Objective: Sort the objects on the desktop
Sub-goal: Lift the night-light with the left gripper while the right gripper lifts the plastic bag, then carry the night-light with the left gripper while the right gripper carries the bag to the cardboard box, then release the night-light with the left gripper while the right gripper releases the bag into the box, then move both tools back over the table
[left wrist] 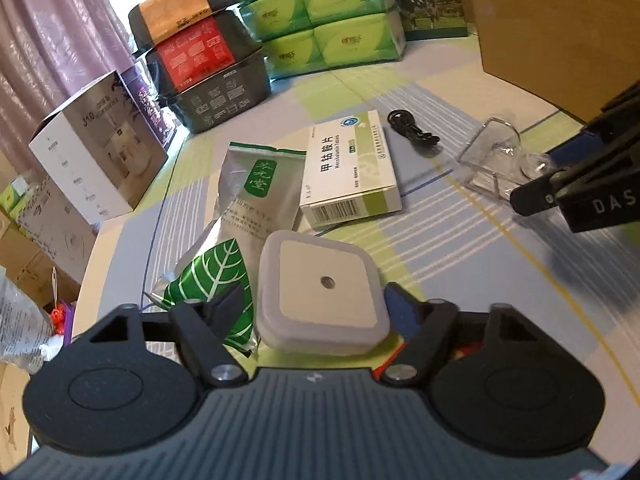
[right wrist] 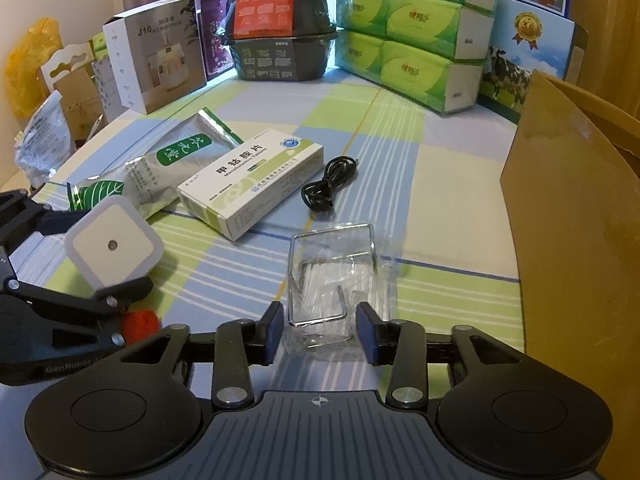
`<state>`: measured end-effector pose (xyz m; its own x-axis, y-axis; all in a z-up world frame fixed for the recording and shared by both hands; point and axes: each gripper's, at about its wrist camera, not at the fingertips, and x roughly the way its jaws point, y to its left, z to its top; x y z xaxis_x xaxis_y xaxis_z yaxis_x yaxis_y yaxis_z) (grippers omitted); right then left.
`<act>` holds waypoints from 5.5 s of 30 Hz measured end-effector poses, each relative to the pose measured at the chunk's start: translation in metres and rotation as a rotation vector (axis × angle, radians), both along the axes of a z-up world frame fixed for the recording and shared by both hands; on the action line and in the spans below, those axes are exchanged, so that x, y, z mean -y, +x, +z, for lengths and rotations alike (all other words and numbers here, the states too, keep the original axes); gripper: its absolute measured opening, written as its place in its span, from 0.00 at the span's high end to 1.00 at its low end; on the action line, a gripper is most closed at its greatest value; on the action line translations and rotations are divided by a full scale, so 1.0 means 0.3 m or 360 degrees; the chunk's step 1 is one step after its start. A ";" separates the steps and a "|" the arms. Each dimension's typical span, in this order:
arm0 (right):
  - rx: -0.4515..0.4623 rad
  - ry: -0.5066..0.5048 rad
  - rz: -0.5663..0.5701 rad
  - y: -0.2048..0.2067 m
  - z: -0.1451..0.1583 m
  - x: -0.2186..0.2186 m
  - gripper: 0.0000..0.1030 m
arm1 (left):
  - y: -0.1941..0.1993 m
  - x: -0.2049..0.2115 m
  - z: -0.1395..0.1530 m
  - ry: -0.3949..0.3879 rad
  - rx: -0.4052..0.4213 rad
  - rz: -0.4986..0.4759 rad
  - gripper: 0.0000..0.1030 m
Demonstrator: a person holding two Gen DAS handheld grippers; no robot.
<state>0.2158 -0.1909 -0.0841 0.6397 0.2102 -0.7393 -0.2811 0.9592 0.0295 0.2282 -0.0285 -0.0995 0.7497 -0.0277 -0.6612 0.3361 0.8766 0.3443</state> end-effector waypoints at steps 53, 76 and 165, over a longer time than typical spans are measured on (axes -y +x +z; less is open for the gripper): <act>0.0211 0.0042 -0.0050 -0.184 0.112 0.000 0.73 | -0.102 -0.046 0.156 -0.0450 -0.0128 0.0156 0.41; 0.0331 0.0113 -0.0109 -0.617 0.393 0.121 0.73 | -0.513 0.056 0.383 -0.0677 -0.0094 0.0278 0.41; 0.0492 0.0049 -0.0465 -0.421 0.456 0.789 0.44 | -0.281 0.679 0.420 -0.0817 -0.0214 -0.0119 0.28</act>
<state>0.0895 -0.4276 0.0528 0.8663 0.0061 -0.4996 0.0022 0.9999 0.0160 0.1439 -0.2323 0.0266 0.6430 -0.4226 -0.6388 0.4154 0.8931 -0.1726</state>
